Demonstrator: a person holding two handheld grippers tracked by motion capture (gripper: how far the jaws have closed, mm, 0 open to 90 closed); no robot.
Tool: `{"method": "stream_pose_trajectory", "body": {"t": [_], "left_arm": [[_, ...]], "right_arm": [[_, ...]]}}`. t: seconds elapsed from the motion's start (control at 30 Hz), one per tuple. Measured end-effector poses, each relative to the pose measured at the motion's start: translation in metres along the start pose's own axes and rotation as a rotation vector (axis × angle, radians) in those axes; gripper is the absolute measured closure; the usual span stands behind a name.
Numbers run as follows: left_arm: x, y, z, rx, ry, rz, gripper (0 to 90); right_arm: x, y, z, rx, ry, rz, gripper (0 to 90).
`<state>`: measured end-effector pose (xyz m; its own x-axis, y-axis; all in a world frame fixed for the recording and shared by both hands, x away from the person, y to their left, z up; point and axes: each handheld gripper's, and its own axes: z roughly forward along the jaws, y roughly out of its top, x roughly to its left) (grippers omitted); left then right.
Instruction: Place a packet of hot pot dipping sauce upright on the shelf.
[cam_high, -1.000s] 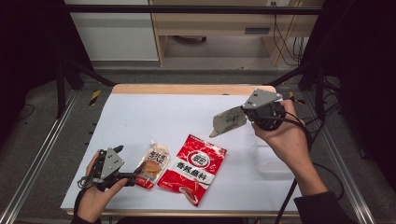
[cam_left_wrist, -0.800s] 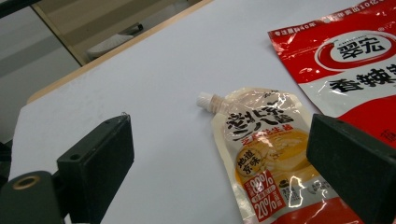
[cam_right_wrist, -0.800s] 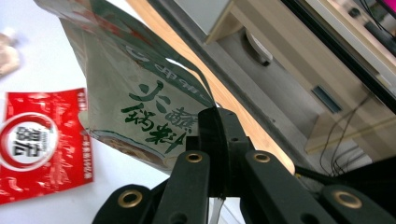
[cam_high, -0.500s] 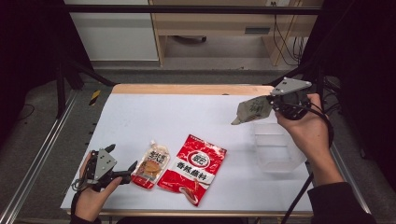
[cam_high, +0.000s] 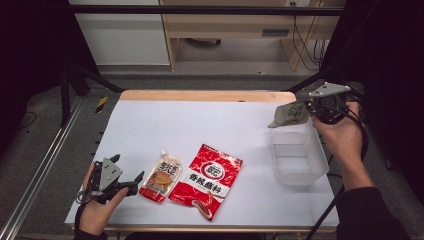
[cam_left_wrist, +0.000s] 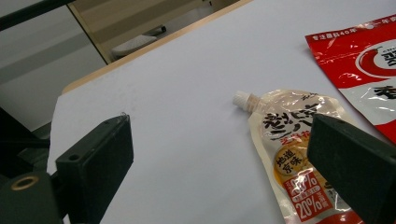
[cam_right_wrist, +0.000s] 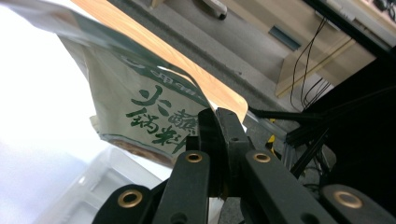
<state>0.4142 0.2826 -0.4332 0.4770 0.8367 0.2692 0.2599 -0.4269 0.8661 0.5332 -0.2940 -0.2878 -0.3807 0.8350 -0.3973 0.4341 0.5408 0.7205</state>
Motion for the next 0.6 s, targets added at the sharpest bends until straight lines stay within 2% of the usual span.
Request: {"method": "stream_pose_trajectory", "body": {"t": [0.3, 0.6], "left_arm": [[0.0, -0.002, 0.001, 0.007, 0.001, -0.015, 7.2], [0.0, -0.002, 0.001, 0.008, -0.001, -0.013, 7.2]], "right_arm": [[-0.016, -0.013, 0.031, 0.039, -0.006, 0.056, 90.0], [-0.012, -0.02, 0.044, 0.095, 0.003, 0.071, 90.0]]}}
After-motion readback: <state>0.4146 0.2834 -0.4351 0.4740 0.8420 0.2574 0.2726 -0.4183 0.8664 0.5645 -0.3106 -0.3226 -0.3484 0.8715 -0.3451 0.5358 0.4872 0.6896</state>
